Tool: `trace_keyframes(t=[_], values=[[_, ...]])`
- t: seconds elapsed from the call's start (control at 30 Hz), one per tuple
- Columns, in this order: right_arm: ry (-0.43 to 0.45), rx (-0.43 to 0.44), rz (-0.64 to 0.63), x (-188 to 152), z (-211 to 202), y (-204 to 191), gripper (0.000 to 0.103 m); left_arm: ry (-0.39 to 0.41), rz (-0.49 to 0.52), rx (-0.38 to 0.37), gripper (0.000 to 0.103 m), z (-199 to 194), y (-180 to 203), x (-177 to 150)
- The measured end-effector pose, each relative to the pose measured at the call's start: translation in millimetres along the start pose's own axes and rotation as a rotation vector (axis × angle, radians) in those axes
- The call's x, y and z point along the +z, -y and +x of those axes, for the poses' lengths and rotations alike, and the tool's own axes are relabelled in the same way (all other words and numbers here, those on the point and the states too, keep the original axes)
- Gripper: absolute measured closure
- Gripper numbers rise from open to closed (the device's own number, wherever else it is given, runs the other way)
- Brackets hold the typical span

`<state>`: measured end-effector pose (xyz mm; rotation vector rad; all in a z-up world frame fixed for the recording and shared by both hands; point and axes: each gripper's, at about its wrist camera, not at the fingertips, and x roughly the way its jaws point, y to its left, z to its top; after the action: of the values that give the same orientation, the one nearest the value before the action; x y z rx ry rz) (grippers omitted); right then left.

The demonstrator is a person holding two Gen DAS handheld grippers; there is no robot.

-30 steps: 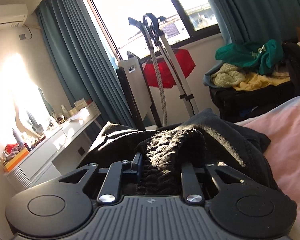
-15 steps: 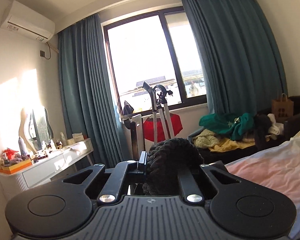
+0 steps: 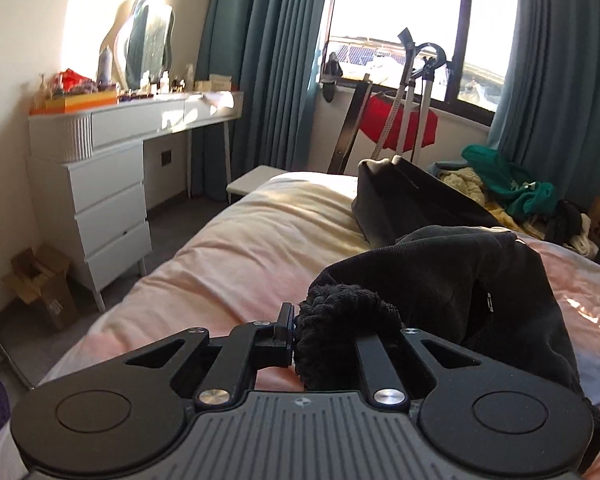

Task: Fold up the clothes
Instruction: 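Grasp the other ribbed cuff with the right gripper while the left gripper holds its cuff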

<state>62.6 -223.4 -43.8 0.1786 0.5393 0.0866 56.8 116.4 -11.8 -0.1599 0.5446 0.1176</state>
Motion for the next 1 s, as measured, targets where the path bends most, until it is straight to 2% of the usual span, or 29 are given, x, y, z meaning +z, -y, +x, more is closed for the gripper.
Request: trace_keyframes(t=[0.13, 0.2, 0.33, 0.4, 0.47, 0.57, 0.63, 0.7, 0.87, 1.0], values=[[-0.060, -0.029, 0.035, -10.0, 22.4, -0.5, 0.034, -0.041, -0.019, -0.008, 0.093, 9.4, -5.2, 6.5], [-0.053, -0.067, 0.039, -13.3, 31.6, 0.4, 0.039, -0.060, -0.021, -0.012, 0.092, 15.8, -3.9, 12.4], [-0.017, -0.076, 0.047, -16.1, 46.5, 0.9, 0.047, -0.106, -0.080, -0.041, 0.087, 28.7, -5.8, 17.7], [-0.001, -0.084, 0.008, -17.9, 50.4, -7.1, 0.062, -0.132, -0.113, -0.061, 0.086, 34.4, -6.9, 18.7], [-0.008, -0.082, -0.003, -18.1, 52.4, -12.4, 0.069, -0.154, -0.141, -0.089, 0.085, 36.1, -9.6, 17.1], [-0.024, -0.092, 0.017, -15.5, 49.0, -13.2, 0.081, -0.180, -0.153, -0.117, 0.077, 35.9, -11.1, 16.1], [-0.028, -0.099, 0.033, -13.4, 44.9, -12.5, 0.083, -0.192, -0.144, -0.133, 0.060, 32.0, -10.7, 16.3], [-0.006, -0.107, 0.057, -10.1, 35.8, -10.3, 0.086, -0.216, -0.185, -0.176, 0.046, 24.8, -15.7, 16.5], [0.081, -0.102, 0.080, -1.8, -4.5, -9.7, 0.089, -0.230, -0.280, -0.268, 0.036, -0.1, -30.1, 17.0], [0.134, -0.141, -0.039, -0.5, -29.3, -26.0, 0.089, -0.222, -0.287, -0.340, 0.032, -21.6, -31.0, 12.0]])
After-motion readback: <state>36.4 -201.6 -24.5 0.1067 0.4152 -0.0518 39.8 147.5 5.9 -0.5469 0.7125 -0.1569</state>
